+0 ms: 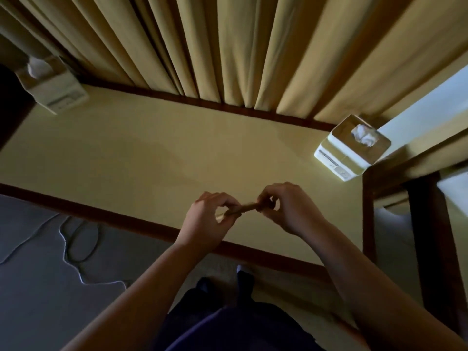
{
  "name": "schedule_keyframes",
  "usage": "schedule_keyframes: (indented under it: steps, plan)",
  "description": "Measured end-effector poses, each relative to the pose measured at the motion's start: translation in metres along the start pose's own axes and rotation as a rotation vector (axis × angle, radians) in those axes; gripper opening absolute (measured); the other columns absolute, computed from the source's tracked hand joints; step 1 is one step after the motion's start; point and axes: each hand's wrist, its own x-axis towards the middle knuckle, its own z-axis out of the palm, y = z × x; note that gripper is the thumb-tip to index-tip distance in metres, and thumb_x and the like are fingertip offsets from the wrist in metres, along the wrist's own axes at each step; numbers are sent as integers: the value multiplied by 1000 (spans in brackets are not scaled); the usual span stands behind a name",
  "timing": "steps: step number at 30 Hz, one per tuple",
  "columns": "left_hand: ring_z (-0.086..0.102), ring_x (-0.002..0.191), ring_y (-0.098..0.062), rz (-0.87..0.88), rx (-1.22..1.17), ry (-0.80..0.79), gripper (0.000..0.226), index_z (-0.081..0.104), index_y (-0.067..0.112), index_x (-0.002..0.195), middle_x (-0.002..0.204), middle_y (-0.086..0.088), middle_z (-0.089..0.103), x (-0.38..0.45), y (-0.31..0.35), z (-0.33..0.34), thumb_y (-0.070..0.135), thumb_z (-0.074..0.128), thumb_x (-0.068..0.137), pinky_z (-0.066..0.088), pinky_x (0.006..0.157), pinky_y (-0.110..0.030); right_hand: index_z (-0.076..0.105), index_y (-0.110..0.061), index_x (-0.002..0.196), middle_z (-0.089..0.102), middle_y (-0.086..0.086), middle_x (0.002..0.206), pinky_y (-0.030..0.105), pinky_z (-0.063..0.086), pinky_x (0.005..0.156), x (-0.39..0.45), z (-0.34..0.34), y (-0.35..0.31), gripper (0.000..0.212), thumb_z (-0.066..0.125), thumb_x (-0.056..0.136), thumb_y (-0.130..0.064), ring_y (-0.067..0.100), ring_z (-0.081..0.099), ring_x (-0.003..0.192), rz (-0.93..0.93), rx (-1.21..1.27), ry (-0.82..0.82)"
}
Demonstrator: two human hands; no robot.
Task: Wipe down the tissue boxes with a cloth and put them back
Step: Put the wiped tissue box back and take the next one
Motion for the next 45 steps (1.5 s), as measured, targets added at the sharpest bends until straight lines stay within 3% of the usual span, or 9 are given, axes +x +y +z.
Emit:
schedule_keyframes:
  steps: [2,6,9,13,18,22,28,37,45]
  plan:
    - [59,97,-6,9,10,50,20,74,32,94,91,23,69,7,15,-21,14,79,85,49,79,-28,77,-33,91,70,-16,87,22,44,68,11,-22,-18,14,82,84,-21,0,58,83,-42,-8,16]
    - [60,99,-4,10,17,142,25,76,32,96,92,25,69,10,30,-72,10,80,85,43,81,-18,68,-37,92,67,-18,85,24,48,69,30,-44,-62,26,80,84,-15,0,62,80,-136,40,18]
    - [63,102,-4,-56,-65,212,24,76,36,98,96,22,72,7,29,-111,15,80,88,50,88,-27,73,-38,107,65,-25,92,17,48,74,44,-47,-95,29,80,88,-18,-6,60,84,-186,58,2]
    - [65,105,-5,-44,-90,265,24,76,40,101,100,25,73,4,15,-163,20,80,89,54,94,-35,77,-37,104,64,-26,88,15,42,73,60,-50,-144,20,82,89,-25,-7,58,84,-241,34,30]
    - [68,104,-3,27,-108,258,27,78,36,107,102,27,74,-10,-20,-238,17,80,88,57,90,-27,78,-43,99,67,-28,83,10,41,60,72,-41,-214,20,87,85,-32,-6,59,87,-275,69,120]
    - [69,103,-2,34,-138,203,25,79,34,108,101,27,75,-32,-55,-308,22,81,86,56,89,-22,81,-39,94,69,-35,84,9,47,63,80,-17,-279,18,87,83,-27,-8,62,87,-288,189,190]
    - [69,104,-7,11,-115,274,23,79,36,106,101,24,75,-50,-120,-396,28,81,85,56,89,-32,79,-39,96,69,-28,81,8,45,60,109,41,-365,20,87,83,-26,-12,59,86,-284,278,247]
    - [68,100,-8,16,-98,319,22,78,35,102,99,24,74,-17,-193,-479,22,83,84,57,89,-34,79,-41,97,67,-38,92,8,46,68,184,71,-440,21,87,83,-26,-4,61,91,-314,235,272]
    - [68,101,-5,-34,-7,333,24,76,40,95,96,25,73,13,-249,-558,22,86,83,55,90,-29,78,-43,103,71,-31,93,13,51,67,272,90,-504,23,86,85,-31,1,65,89,-362,290,180]
